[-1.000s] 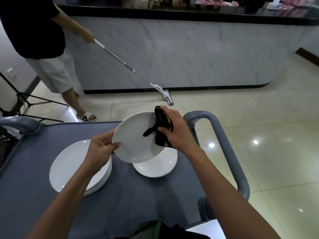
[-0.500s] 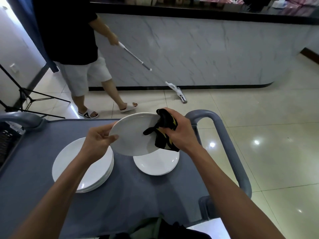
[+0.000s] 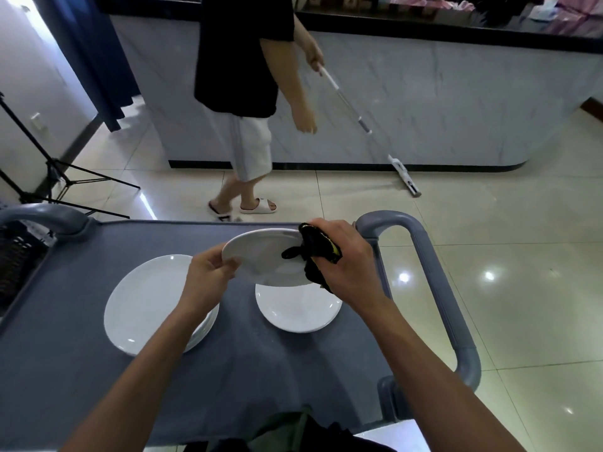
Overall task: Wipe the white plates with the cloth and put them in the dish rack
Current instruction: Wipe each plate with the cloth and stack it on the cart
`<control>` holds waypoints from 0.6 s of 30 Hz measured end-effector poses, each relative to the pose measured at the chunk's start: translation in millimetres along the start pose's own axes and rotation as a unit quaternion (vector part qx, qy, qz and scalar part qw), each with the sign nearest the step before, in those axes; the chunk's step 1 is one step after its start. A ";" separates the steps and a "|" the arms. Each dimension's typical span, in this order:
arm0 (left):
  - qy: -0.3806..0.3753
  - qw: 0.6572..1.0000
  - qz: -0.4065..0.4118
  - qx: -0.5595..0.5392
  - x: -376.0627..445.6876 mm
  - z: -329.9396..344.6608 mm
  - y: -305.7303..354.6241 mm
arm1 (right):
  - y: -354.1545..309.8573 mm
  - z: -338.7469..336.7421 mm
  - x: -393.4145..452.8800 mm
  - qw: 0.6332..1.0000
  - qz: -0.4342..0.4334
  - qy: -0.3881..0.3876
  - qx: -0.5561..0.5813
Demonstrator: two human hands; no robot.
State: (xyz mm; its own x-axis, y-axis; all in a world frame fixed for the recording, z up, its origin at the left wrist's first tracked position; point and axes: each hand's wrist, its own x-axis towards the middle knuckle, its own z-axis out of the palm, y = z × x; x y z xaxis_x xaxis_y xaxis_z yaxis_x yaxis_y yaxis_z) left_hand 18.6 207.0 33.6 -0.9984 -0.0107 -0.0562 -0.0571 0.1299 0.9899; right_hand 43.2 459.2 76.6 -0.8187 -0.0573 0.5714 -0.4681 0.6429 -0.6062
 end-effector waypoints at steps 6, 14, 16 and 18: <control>0.019 0.987 -0.115 -0.111 -8.8 6.5 3.5 | 7.4 -1.3 -11.9 0.999 -0.023 0.034 -0.014; -0.004 0.877 -0.365 -0.312 -15.7 16.6 6.7 | 10.9 -1.7 -26.9 0.995 -0.058 0.028 -0.071; -0.038 0.863 -0.393 -0.316 -15.8 18.6 8.6 | 11.6 -1.0 -31.0 0.994 -0.071 0.027 -0.082; -0.063 0.861 -0.393 -0.316 -16.6 23.7 11.8 | 10.5 -0.5 -35.3 0.991 -0.092 0.026 -0.094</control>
State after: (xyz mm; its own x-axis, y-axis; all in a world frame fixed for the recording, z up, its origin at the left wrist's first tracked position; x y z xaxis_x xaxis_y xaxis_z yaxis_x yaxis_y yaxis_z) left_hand 34.4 232.3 43.2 -0.6463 0.2641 -0.7159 -0.7426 -0.4334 0.5106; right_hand 67.4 468.4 50.4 -0.7046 -0.1506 0.6935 -0.5335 0.7568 -0.3777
